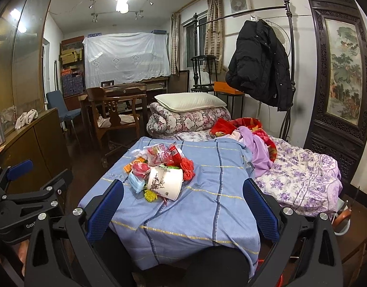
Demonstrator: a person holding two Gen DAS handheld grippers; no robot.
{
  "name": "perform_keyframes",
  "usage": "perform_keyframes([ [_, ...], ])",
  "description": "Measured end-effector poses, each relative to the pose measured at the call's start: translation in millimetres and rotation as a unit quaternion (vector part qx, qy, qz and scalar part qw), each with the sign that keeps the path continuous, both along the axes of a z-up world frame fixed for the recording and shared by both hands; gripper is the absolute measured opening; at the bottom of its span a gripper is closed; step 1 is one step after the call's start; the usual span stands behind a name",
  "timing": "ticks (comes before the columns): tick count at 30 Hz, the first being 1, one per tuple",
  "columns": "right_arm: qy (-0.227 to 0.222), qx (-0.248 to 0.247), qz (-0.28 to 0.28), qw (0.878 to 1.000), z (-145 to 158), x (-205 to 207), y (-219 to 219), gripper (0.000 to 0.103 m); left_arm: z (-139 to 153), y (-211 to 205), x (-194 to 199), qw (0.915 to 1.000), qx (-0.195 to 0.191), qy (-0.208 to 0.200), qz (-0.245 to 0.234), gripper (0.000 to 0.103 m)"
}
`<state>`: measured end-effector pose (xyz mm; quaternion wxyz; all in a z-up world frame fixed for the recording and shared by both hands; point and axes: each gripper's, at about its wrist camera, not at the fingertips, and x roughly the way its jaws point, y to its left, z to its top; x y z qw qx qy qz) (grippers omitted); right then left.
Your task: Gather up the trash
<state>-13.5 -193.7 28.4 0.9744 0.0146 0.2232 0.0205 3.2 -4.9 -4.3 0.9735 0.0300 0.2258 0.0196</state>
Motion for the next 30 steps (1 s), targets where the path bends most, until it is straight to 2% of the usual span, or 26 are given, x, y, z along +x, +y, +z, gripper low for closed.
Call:
perform_keyframes([
  [30, 0.004, -0.006, 0.0, 1.0, -3.6, 2.3, 2.5, 0.097, -4.0, -0.4, 4.0, 0.9999, 0.008, 0.011, -0.001, 0.097],
])
